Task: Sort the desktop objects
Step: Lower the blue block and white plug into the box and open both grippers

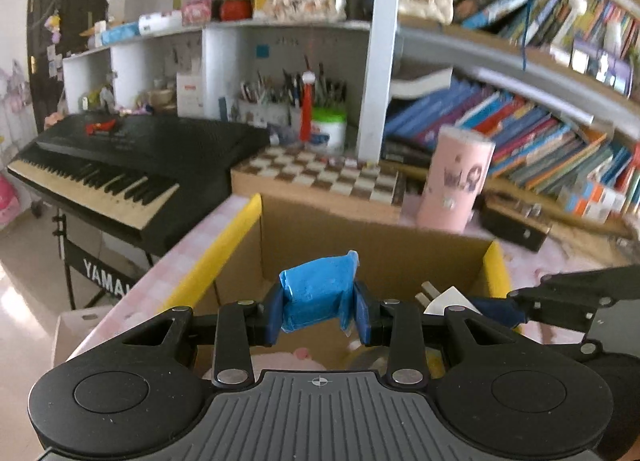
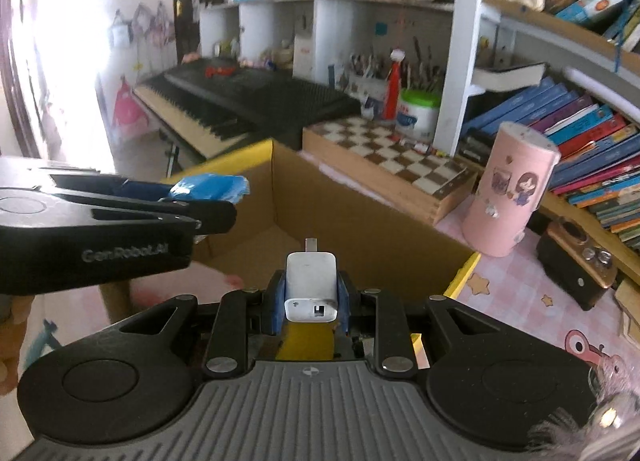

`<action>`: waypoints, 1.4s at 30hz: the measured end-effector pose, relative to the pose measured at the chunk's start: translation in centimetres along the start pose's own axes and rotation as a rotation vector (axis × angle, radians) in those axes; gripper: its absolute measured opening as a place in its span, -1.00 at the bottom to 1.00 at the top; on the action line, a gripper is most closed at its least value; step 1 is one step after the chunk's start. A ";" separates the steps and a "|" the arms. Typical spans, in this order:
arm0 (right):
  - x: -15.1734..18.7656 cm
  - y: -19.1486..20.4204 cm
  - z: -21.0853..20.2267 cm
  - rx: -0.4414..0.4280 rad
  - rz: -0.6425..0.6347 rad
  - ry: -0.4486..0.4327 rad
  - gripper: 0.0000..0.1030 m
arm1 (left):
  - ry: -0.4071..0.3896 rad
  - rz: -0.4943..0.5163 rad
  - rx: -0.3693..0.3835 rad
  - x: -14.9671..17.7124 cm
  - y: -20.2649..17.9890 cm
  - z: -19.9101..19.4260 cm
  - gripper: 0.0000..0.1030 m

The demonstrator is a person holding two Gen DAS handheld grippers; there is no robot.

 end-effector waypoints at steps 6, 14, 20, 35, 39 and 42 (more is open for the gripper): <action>0.4 0.3 1.9 0.007 -0.083 0.040 -0.54 | 0.075 0.010 -0.050 0.8 0.4 3.0 -0.35; -0.8 0.4 3.8 0.018 -0.171 0.059 -0.54 | 0.102 0.019 -0.086 0.3 0.5 4.8 -0.35; -1.1 0.2 4.9 0.015 -0.191 0.088 -0.54 | 0.126 0.019 -0.094 0.1 0.6 5.5 -0.34; -1.2 -0.7 3.1 0.048 -0.097 0.031 -0.13 | -0.024 -0.018 -0.032 -1.0 0.4 1.2 0.16; -1.5 -1.4 0.8 0.071 -0.027 -0.024 -0.08 | -0.103 -0.020 0.009 -1.5 -0.4 -1.9 0.35; -1.8 -2.0 -1.6 0.094 0.028 -0.078 -0.04 | -0.162 -0.023 0.029 -1.7 -0.8 -4.5 0.59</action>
Point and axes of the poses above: each gripper's, at about its wrist camera, not at the fingertips, and z roughly the way its jaws point, y to its left, x to its underside, the point moved 9 cm from there along z, roughly the way its jaws point, and after that the axes turned 6 degrees about y, right-handed, at the moved point
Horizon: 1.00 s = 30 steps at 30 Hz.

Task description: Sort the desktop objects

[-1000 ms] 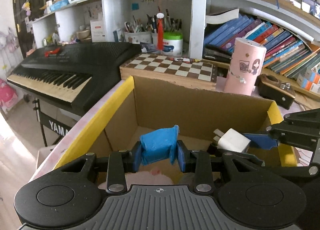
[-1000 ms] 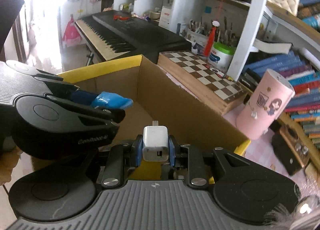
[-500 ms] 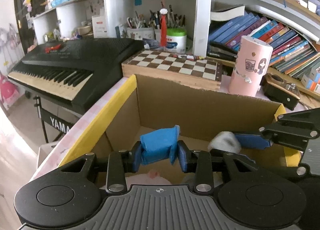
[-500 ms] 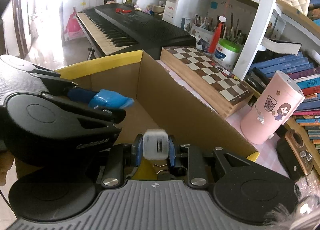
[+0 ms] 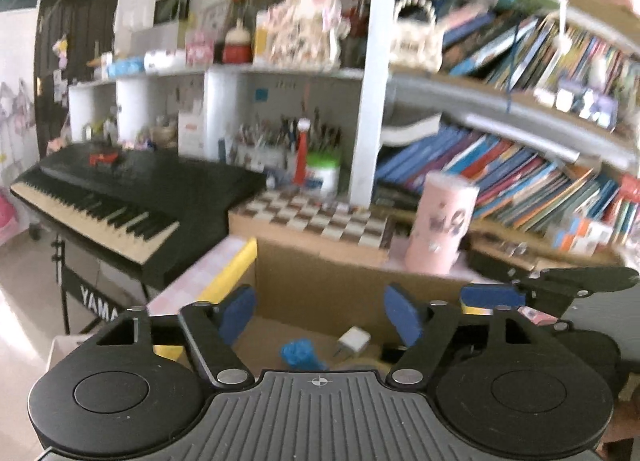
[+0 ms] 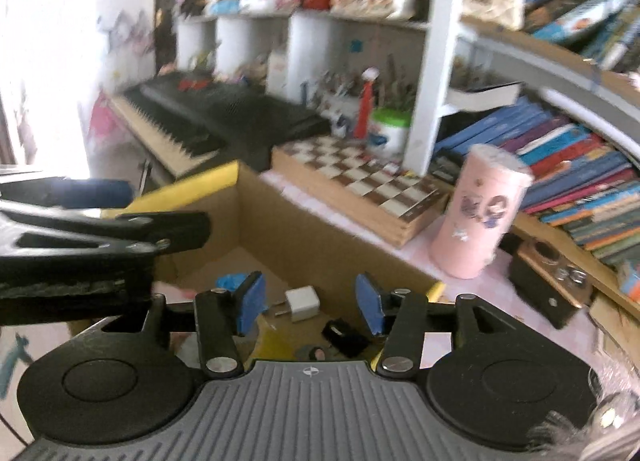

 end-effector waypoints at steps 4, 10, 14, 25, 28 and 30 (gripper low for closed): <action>-0.4 -0.7 -3.3 0.036 0.058 -0.071 0.01 | -0.068 -0.016 0.034 -0.4 -0.1 -3.3 0.68; 0.2 -1.0 -8.4 0.104 0.125 -0.150 0.09 | -0.139 -0.033 0.064 0.2 0.5 -7.7 0.75; 1.6 -0.8 -11.0 0.153 0.166 -0.172 0.09 | -0.159 -0.036 0.074 1.0 1.3 -9.8 0.76; 8.5 1.7 -17.9 0.313 0.257 -0.169 0.18 | -0.175 0.032 0.094 5.6 2.1 -15.0 0.90; 11.0 2.3 -19.4 0.371 0.270 -0.157 0.20 | -0.163 0.063 0.106 7.5 1.5 -15.7 0.90; 12.9 2.7 -20.2 0.408 0.283 -0.143 0.22 | -0.150 0.074 0.122 8.8 1.0 -15.9 0.90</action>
Point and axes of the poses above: each gripper's, at about its wrist camera, not at the fingertips, and z roughly the way its jaws point, y to its left, x to its underside, the point moved 9 cm from there along z, roughly the way its jaws point, and after that the axes turned 6 degrees about y, right-handed, at the moved point
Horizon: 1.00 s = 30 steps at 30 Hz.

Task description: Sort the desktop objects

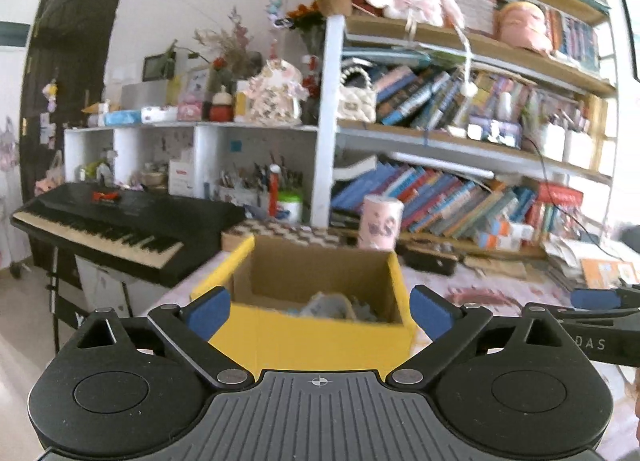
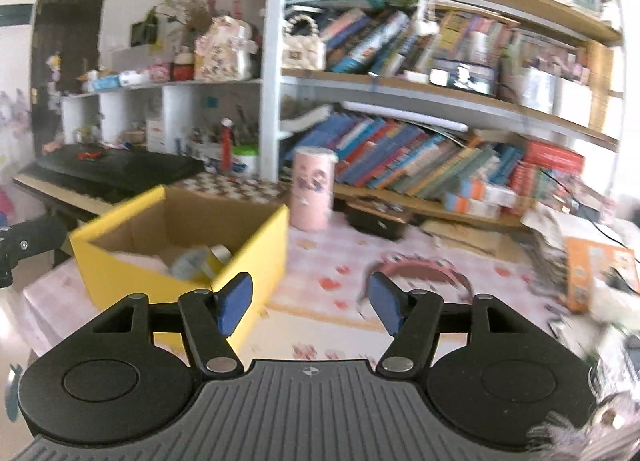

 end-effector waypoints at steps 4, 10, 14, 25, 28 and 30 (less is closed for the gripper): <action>3.2 -1.1 -1.6 0.064 0.032 0.037 0.24 | 0.009 0.024 0.007 1.6 -1.0 -1.0 0.91; 6.5 -2.3 -3.3 0.117 0.081 0.086 0.40 | 0.061 0.062 0.063 3.2 -2.9 -1.5 1.00; 7.3 -2.4 -4.0 0.134 0.096 0.118 0.65 | 0.111 0.089 0.085 4.3 -4.4 -1.2 1.00; 8.1 -3.9 -3.9 0.144 0.127 0.149 0.93 | 0.150 0.143 0.088 5.1 -6.4 -0.4 1.00; 8.2 -3.7 -3.9 0.131 0.115 0.151 1.00 | 0.183 0.163 0.088 5.5 -6.3 -0.5 1.00; 8.2 -3.6 -3.8 0.122 0.111 0.156 1.00 | 0.197 0.169 0.087 5.9 -6.2 -0.7 1.00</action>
Point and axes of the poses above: each gripper's, at about its wrist camera, not at the fingertips, and z roughly the way its jaws point, y to its left, x to its underside, the point moved 9 cm from there along z, roughly the way its jaws point, and after that the axes turned 6 degrees about y, right-handed, at the moved point
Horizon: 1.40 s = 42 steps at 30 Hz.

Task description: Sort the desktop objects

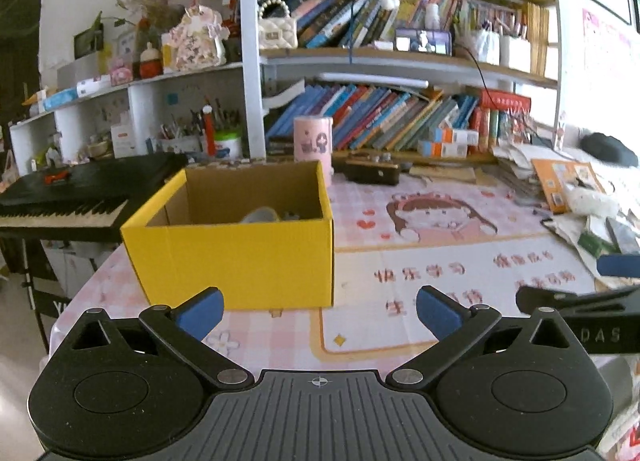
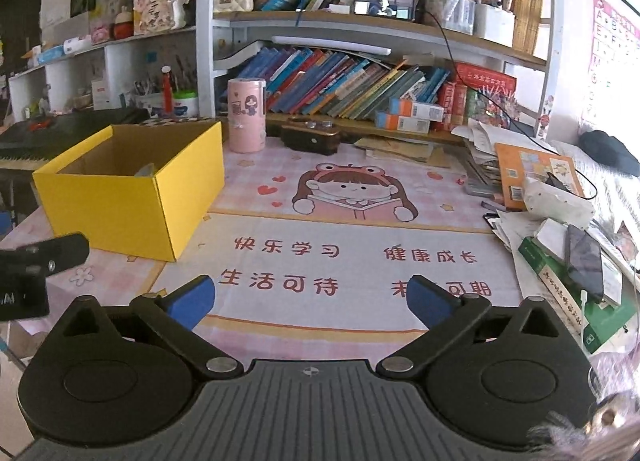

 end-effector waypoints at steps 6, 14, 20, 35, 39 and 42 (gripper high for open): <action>0.3 0.0 0.0 0.002 0.003 0.017 1.00 | -0.013 -0.007 -0.021 -0.1 -0.1 -0.3 1.00; 0.5 0.5 -0.9 -0.005 -0.039 -0.002 1.00 | -0.030 -0.028 -0.005 0.1 0.1 -1.4 1.00; 1.3 0.2 -1.1 -0.018 -0.015 0.019 1.00 | -0.006 -0.027 -0.006 0.6 -0.1 -1.3 1.00; 2.9 -2.4 -1.6 0.039 0.053 0.024 1.00 | 0.016 0.011 -0.025 1.7 -1.0 -0.9 1.00; 4.0 -2.5 -1.5 0.034 0.080 0.061 1.00 | 0.035 0.014 -0.011 2.3 -1.5 -0.8 1.00; 4.4 -2.5 -1.6 0.028 0.080 0.072 1.00 | 0.048 0.019 -0.001 2.6 -1.8 -0.8 1.00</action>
Point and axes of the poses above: each gripper's, at about its wrist camera, not at the fingertips, and z roughly the way its jaws point, y to its left, x to its underside, the point moved 9 cm from there along z, roughly the way its jaws point, and after that the axes turned 6 degrees about y, right-handed, at the moved point
